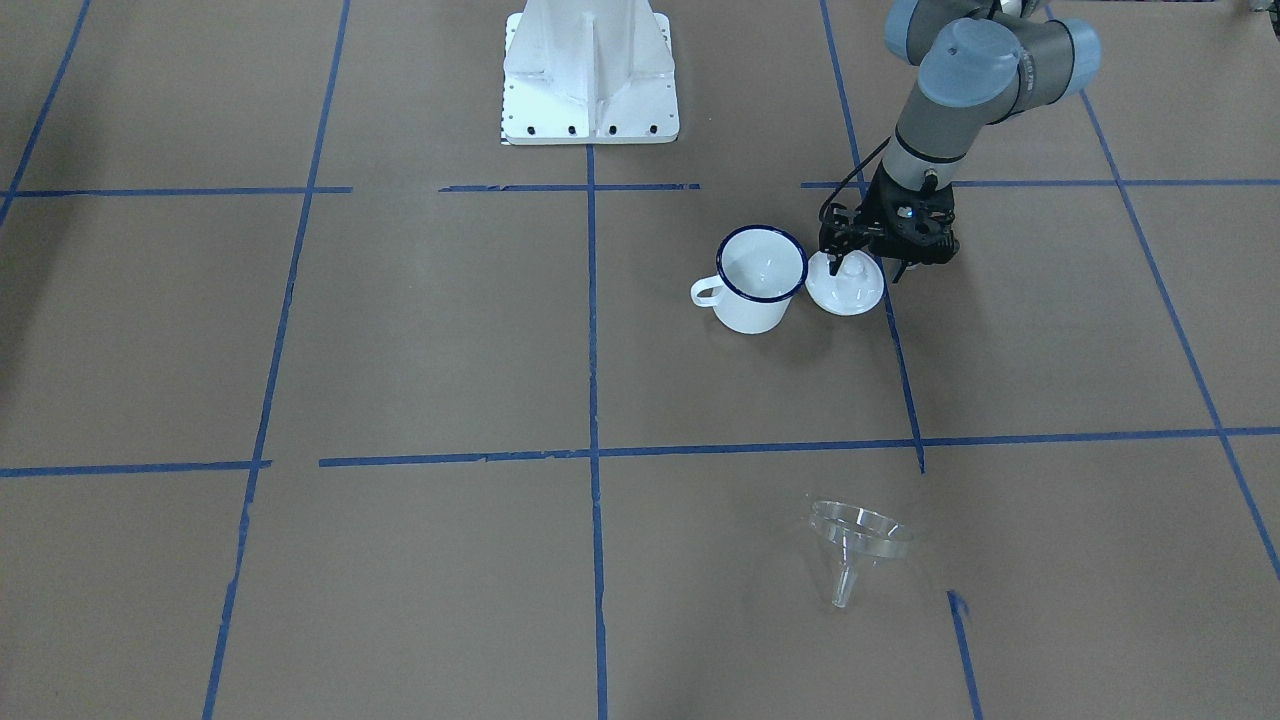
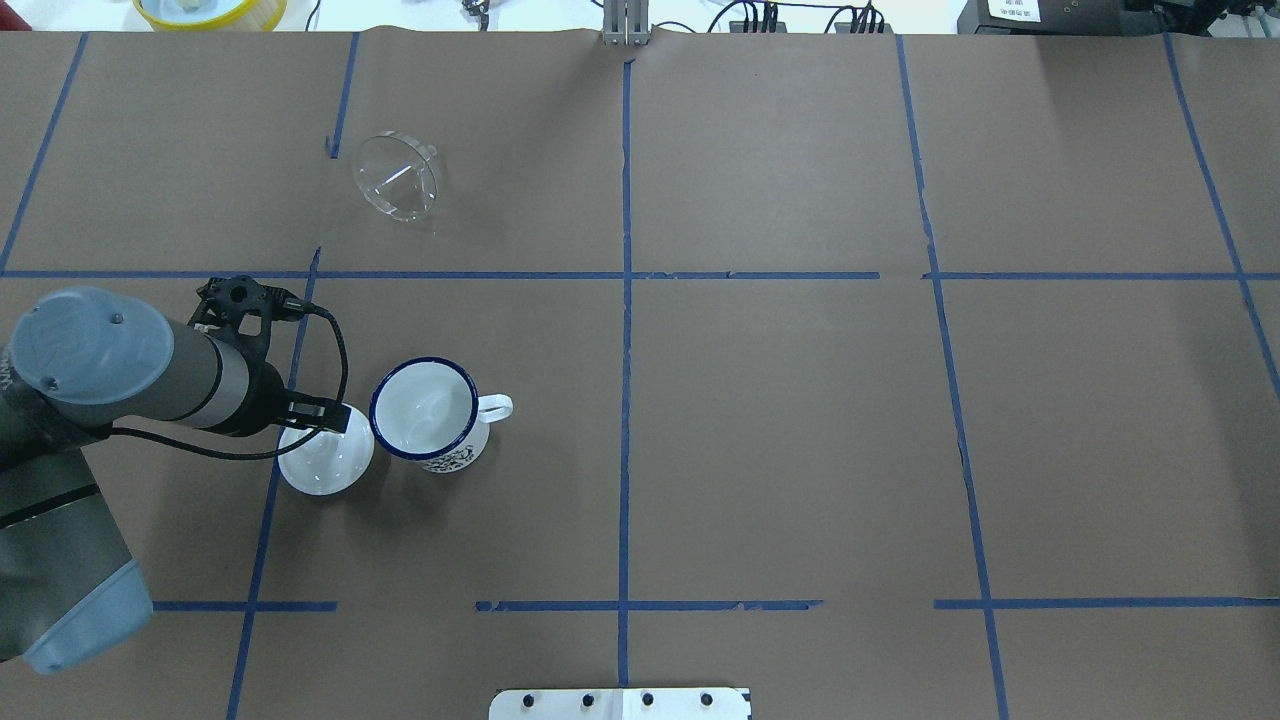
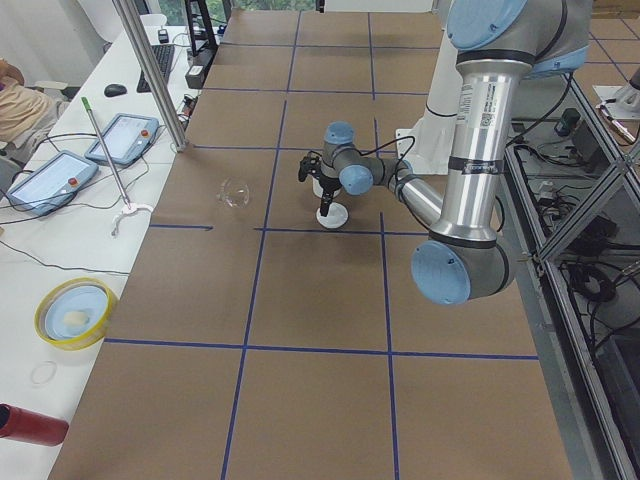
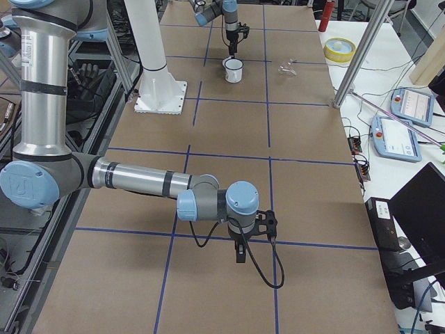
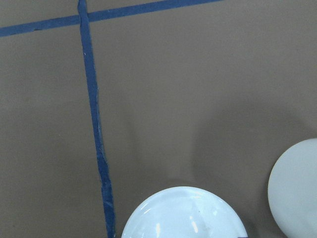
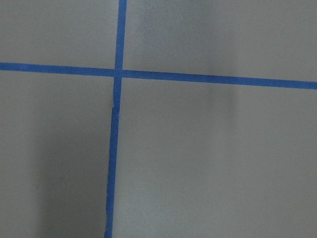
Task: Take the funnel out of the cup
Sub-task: 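Lower the left gripper onto the small white cup and grasp it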
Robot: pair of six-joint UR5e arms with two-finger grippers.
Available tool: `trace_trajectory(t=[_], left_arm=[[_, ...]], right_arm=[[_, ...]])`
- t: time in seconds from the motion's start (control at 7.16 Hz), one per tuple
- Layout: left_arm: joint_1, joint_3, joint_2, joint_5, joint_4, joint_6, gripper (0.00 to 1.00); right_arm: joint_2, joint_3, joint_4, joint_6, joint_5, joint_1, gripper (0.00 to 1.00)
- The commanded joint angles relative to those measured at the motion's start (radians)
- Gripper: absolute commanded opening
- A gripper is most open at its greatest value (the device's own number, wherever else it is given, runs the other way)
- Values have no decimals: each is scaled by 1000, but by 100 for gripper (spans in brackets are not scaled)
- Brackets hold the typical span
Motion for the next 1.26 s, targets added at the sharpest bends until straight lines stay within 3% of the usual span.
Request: trace_trajectory(t=[0.0, 0.7, 1.12], left_arm=[[11, 1, 0, -2, 0, 0, 80], [31, 0, 0, -3, 0, -2, 76], [30, -3, 0, -3, 0, 0, 43]], right_arm=[[0, 0, 0, 0, 0, 0, 100], [0, 0, 0, 0, 0, 0, 100], [0, 0, 0, 0, 0, 0, 100]])
